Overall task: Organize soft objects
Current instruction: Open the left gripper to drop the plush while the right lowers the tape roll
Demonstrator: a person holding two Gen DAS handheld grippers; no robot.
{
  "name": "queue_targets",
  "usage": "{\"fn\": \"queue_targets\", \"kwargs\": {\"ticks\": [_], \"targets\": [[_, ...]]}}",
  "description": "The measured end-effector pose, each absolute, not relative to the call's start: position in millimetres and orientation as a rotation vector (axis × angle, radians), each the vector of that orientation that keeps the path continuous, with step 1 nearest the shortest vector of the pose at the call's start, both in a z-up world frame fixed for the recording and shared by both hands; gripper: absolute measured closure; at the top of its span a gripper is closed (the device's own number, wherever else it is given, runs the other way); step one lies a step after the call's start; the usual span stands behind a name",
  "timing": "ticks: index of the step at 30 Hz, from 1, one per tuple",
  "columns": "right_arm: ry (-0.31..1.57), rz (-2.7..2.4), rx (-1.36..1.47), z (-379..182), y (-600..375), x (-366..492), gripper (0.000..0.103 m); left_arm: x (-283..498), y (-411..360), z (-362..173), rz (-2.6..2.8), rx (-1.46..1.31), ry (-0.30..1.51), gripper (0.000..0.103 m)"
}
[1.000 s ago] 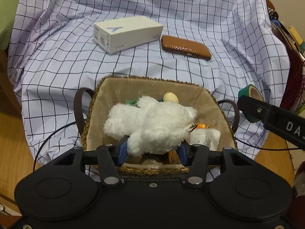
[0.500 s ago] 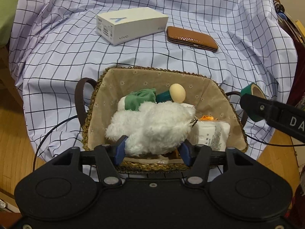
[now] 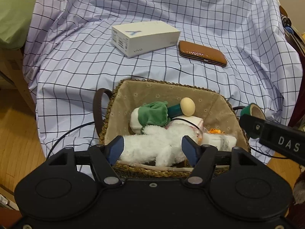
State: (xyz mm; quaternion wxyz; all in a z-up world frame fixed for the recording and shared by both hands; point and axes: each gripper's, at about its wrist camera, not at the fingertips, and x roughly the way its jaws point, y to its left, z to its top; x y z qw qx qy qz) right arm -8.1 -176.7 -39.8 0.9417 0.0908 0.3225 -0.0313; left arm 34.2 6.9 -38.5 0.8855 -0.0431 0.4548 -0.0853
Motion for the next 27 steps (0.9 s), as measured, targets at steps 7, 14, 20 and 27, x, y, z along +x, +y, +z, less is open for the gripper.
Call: {"fn": "queue_targets", "kwargs": {"ticks": [7, 14, 20, 27], "targets": [[0.71, -0.047, 0.158, -47.4, -171.4, -2.7, 0.056, 33.1, 10.7, -37.8, -0.161, -0.102, 0.94, 0.039], [0.703, -0.022, 0.148, -47.5, -167.1, -2.7, 0.055, 32.5, 9.8, -38.5, -0.156, -0.097, 0.941, 0.039], [0.692, -0.016, 0.149, -46.0, -167.2, -3.8, 0.054, 32.3, 9.8, -38.3, -0.158, -0.094, 0.941, 0.039], [0.692, -0.021, 0.152, -46.0, -168.6, -4.1, 0.053, 32.0, 9.7, -38.0, -0.157, -0.09, 0.938, 0.039]]}}
